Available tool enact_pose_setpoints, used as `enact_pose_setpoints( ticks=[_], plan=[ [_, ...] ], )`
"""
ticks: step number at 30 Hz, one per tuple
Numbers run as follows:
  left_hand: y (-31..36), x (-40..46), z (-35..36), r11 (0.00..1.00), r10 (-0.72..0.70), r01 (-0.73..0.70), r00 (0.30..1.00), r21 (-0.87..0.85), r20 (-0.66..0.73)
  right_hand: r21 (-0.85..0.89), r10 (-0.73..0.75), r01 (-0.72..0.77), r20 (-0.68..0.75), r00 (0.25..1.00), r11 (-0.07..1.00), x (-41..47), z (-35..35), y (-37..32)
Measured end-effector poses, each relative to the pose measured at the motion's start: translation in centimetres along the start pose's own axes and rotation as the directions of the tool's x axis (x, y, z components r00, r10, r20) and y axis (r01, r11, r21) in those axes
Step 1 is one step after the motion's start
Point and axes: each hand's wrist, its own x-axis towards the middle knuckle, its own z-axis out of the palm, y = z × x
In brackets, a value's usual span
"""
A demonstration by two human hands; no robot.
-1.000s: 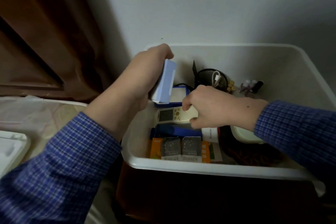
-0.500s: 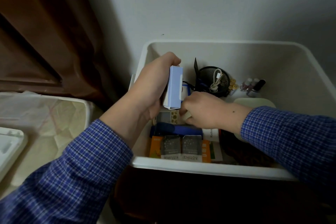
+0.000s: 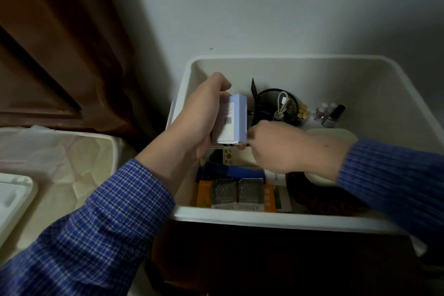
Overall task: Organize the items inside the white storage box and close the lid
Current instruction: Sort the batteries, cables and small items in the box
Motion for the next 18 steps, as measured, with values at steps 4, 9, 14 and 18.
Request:
enact_pose_setpoints(
  ticks=[4,9,14,18],
  plan=[
    [-0.2,-0.3,0.7,0.997,0.026,-0.022,0.998,0.077,-0.051,0.510,0.167,-0.103,-0.081,0.983,0.854,-3.5,-3.3,2.3],
    [-0.4,-1.3,2.8,0.951,0.053,-0.091,0.990,0.297,0.133,0.907,0.182,-0.048,-0.032,0.983,0.419,-6.0,-4.8,3.8],
    [-0.4,-1.8,4.1,0.815,0.121,-0.228,0.966,0.533,0.228,0.800,0.137,0.016,-0.123,0.983,0.599,-6.6,-3.3,4.2],
    [-0.2,-1.3,4.4,0.773,0.034,-0.195,0.963,0.603,0.267,0.757,0.258,-0.111,-0.078,0.963,0.644,-7.5,-4.0,7.3]
  ],
)
